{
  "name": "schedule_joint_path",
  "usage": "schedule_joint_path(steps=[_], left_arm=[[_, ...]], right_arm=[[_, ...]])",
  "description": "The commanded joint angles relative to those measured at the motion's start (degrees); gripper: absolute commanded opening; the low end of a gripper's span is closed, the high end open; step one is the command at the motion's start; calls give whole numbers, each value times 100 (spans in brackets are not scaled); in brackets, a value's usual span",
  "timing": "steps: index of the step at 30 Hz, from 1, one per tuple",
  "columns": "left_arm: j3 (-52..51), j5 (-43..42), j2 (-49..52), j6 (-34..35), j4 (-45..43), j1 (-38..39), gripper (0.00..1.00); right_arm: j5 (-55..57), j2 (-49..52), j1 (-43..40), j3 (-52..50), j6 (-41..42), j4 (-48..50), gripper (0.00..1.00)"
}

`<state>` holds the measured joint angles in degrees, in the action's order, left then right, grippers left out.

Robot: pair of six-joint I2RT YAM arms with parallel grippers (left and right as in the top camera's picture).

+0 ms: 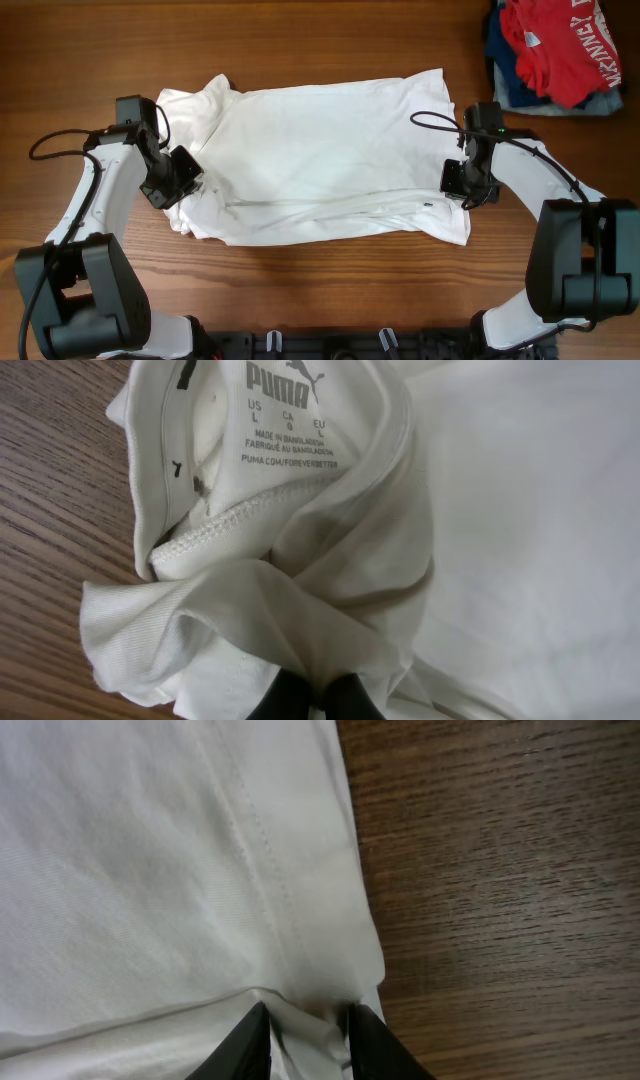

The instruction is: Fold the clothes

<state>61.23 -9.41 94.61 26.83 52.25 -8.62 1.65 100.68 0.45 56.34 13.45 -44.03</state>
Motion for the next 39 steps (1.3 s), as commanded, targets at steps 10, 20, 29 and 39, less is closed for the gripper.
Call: schedule_joint_path(steps=[10,20,29,39], left_arm=[[-39,52,28,-111,33,22,4],[-39,52,28,-111,26,22,4],[-39,55,28,-114,22,22,4],[382,57,-243,-570,658,20,4]], right_arm=[[184,122,-15,120,20,-59,17],[409,122,-15,120,26,-352,20],[393,122,-15,120,72,-343,4],[138,-7,-15,824,142,-743,4]])
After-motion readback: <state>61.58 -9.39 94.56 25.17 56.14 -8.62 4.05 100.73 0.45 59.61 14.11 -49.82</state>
